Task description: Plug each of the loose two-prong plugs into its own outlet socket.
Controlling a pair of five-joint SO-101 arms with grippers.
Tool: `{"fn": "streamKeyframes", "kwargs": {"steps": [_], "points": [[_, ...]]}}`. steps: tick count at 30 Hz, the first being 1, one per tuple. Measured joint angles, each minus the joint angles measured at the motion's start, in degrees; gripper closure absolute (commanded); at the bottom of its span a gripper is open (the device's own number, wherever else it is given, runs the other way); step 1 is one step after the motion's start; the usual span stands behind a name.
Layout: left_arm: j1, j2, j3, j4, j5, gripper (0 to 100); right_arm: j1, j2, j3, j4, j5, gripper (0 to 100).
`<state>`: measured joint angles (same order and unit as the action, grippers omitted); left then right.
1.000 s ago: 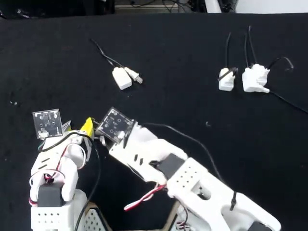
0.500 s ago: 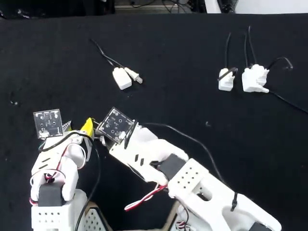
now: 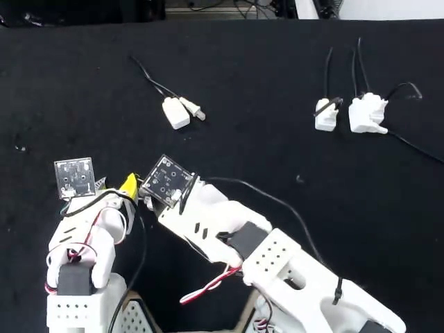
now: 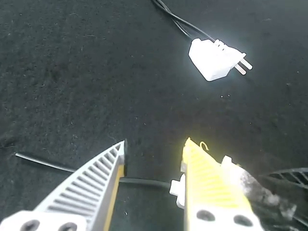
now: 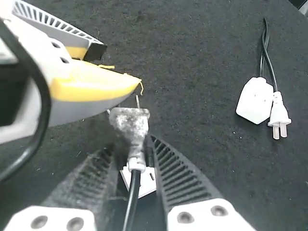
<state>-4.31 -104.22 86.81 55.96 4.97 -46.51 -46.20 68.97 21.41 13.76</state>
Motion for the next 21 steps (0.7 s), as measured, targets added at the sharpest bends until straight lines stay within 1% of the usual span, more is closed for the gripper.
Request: {"fn": "streamKeyframes", "kwargs": {"steps": [13, 21], "points": [[0.1, 0.0, 0.0, -0.1, 0.0, 79, 0.6, 0.0, 0.0, 0.1, -0.2, 98.8], [0.9, 0.3, 0.1, 0.1, 0.0, 79, 1.0, 0.0, -0.3, 3.2, -0.2, 98.8]]}}
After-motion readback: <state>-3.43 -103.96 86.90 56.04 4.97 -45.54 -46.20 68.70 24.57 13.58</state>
